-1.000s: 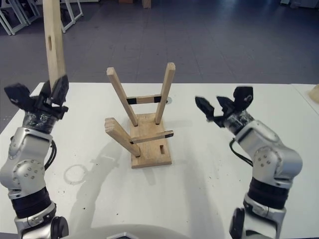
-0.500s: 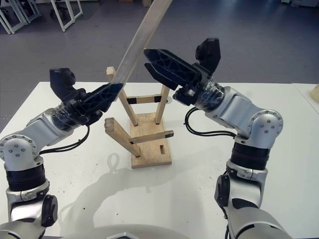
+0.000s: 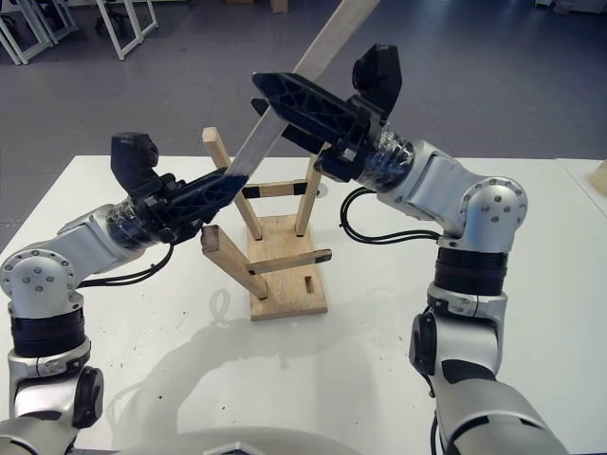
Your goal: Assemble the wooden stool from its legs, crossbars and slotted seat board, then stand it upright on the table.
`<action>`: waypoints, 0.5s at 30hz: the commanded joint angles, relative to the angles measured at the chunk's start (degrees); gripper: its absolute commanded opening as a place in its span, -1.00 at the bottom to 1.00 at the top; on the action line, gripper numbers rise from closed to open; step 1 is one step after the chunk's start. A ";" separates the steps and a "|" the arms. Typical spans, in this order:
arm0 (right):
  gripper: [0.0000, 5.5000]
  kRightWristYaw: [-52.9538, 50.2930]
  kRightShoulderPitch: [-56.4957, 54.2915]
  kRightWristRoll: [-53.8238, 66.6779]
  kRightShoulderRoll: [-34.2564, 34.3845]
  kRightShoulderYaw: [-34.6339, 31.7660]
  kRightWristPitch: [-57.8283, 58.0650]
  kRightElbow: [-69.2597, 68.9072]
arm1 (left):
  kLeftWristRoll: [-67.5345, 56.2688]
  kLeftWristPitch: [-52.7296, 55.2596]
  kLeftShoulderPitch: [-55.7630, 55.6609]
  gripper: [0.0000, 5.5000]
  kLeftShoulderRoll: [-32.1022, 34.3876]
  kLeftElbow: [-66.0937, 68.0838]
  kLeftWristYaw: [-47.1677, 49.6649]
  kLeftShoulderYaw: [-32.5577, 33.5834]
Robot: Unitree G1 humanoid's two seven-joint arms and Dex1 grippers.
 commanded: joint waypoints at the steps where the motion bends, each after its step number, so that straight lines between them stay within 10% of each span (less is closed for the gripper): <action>1: 0.05 0.03 -2.05 -1.28 -0.65 0.44 0.50 0.89 | 1.32 0.36 -0.74 -0.26 0.82 0.02 -0.25 -0.61; 8: -0.19 0.22 -1.81 -1.71 -1.07 0.53 0.99 0.37 | 4.11 -0.21 -0.43 -0.26 1.25 -0.72 -1.69 -1.56; 15: -0.26 0.79 -1.70 -7.25 -2.19 -1.04 -1.99 1.46 | 3.47 -0.96 -4.90 0.25 0.98 3.47 -2.36 1.24</action>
